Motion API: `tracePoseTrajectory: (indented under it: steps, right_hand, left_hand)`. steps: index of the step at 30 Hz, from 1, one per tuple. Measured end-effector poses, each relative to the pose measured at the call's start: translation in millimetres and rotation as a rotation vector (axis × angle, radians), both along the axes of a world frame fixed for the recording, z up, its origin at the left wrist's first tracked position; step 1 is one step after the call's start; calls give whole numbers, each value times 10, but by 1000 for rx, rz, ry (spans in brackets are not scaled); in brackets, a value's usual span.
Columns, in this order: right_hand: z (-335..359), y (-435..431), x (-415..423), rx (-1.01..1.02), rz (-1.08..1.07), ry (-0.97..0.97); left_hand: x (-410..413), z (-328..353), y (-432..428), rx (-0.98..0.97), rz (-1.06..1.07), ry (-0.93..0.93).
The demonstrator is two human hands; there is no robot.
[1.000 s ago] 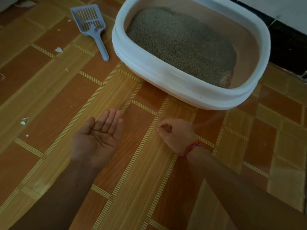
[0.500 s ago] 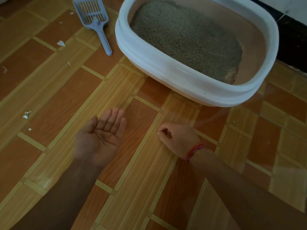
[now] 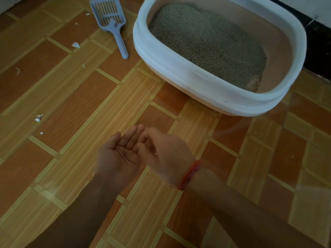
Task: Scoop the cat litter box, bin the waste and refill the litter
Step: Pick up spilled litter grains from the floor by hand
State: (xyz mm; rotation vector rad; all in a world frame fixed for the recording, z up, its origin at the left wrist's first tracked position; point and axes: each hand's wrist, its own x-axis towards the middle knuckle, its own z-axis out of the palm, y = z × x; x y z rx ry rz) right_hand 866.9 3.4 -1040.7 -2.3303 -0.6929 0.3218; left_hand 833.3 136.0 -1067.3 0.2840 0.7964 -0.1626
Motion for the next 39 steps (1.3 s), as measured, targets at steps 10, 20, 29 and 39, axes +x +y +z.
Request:
tracePoseTrajectory:
  steps: [10,20,29,39]
  right_hand:
    - [-57,49,-61,17,34,-41]
    - [-426,-394,208,-158,-135,64]
    - [-567,-278,169,-160,-91,69]
    - [-575,-254,160,-274,15,54]
  left_hand:
    - [-72,-17,13,-30,-28,-5]
    - [7,-7,302,63,147,31]
    - [15,-49,319,62,163,48]
    - [30,-101,315,86,140,81]
